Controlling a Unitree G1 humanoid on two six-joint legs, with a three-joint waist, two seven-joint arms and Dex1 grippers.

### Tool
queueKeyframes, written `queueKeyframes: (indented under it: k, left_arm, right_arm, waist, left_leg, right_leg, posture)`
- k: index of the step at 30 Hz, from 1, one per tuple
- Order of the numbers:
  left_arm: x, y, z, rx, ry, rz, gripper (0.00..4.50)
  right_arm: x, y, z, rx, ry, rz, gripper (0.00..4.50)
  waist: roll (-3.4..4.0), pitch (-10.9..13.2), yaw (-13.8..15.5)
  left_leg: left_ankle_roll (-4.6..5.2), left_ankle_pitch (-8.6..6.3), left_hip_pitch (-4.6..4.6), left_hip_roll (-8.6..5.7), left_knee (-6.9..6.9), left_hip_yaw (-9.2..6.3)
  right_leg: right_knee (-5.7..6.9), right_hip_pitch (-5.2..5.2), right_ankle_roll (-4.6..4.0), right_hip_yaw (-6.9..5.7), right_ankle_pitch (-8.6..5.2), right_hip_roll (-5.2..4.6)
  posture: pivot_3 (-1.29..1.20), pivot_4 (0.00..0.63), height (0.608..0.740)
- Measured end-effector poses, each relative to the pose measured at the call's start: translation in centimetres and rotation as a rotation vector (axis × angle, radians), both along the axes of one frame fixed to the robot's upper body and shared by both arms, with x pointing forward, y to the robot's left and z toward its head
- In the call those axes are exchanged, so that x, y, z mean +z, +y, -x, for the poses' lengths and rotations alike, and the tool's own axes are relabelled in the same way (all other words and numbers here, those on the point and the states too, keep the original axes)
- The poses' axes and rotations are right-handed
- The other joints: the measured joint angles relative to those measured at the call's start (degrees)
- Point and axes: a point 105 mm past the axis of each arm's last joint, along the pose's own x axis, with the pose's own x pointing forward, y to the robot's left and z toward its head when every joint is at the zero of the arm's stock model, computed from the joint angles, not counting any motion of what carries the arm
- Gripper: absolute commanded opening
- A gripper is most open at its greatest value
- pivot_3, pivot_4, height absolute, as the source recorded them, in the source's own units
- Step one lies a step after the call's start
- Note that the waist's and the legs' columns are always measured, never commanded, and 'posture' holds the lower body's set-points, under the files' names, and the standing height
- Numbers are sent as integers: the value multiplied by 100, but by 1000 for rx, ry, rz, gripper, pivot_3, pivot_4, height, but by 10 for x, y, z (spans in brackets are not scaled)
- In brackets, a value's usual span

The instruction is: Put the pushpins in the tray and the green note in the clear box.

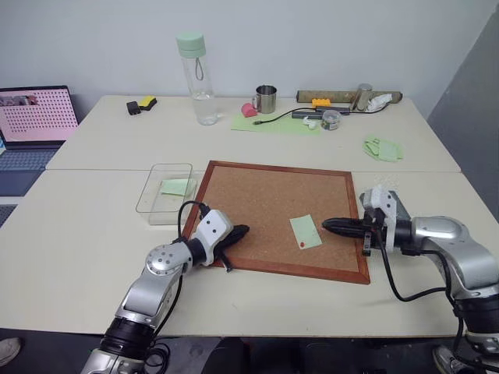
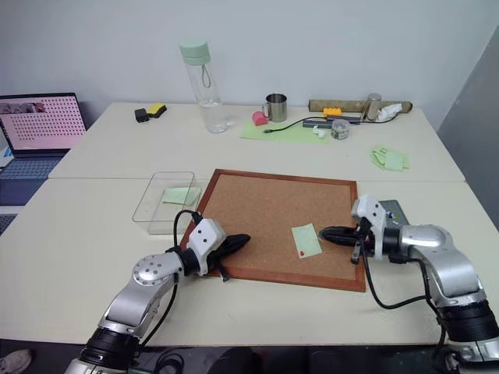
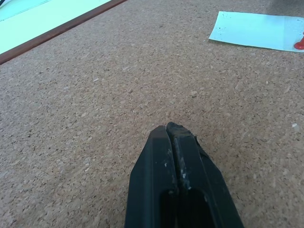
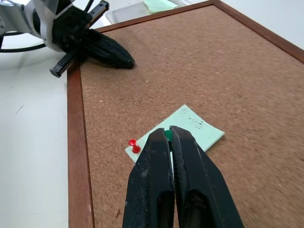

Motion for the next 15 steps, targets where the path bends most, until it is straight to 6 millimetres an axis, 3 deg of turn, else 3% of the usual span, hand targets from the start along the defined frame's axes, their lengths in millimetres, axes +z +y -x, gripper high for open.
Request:
queueKeyframes:
  k: [8,9,15]
  left_arm:
    - [-1,1,0,8,-1,0,0]
    - [0,1,0,9,-1,1,0]
    - [0,0,0,8,-3,1,0]
  right_arm:
    - [-13,-110,-41,-443,-24,251,28]
    - [-15,-114,-43,-459,-26,261,28]
    - [-27,-130,-49,-512,-11,314,1104]
  waist:
    - [4,-2,-4]
    - [4,-2,-4]
    - [5,-2,-8]
  left_leg:
    - [0,0,5,0,-2,8]
    - [0,0,5,1,-4,8]
    - [0,0,5,0,-3,13]
  right_leg:
    - [3,2,-1,3,0,1]
    - [3,2,-1,3,0,1]
    - [3,3,-1,8,0,1]
  posture:
    - [0,150,740]
    - [0,150,740]
    - [0,150,740]
